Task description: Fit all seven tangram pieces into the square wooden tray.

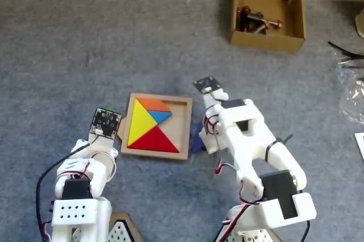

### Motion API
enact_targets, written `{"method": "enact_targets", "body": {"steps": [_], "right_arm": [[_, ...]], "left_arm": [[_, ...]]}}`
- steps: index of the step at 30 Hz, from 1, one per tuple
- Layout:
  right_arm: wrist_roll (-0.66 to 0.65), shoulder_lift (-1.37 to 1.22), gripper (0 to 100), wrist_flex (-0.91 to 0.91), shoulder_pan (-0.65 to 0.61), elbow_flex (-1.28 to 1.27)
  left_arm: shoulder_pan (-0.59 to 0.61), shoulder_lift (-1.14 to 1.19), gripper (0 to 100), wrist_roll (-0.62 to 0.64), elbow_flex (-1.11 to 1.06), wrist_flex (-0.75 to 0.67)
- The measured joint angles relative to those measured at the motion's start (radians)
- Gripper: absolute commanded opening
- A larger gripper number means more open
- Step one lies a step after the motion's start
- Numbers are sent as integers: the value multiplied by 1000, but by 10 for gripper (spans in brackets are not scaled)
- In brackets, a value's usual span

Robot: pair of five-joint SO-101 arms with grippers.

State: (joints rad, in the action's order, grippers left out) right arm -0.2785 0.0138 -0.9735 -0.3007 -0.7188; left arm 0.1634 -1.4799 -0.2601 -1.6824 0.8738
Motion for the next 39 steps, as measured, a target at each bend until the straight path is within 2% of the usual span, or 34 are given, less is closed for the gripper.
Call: {"method": "enact_targets", "body": {"steps": [10, 15, 21, 27, 32, 39], "right_arm": [[2, 12, 12, -21, -147, -37], [2, 14, 12, -28, -163, -44], [8, 31, 12, -190, -178, -3], [69, 169, 12, -316, -178, 89], [75, 195, 12, -322, -178, 110], [87, 129, 13, -120, -178, 112]], "left_arm": [[0, 0, 7, 0, 0, 0], [0, 0, 7, 0, 0, 0], [0, 0, 7, 0, 0, 0], [0, 0, 7, 0, 0, 0], [0, 0, 7, 0, 0, 0], [0, 0, 7, 0, 0, 0]]}}
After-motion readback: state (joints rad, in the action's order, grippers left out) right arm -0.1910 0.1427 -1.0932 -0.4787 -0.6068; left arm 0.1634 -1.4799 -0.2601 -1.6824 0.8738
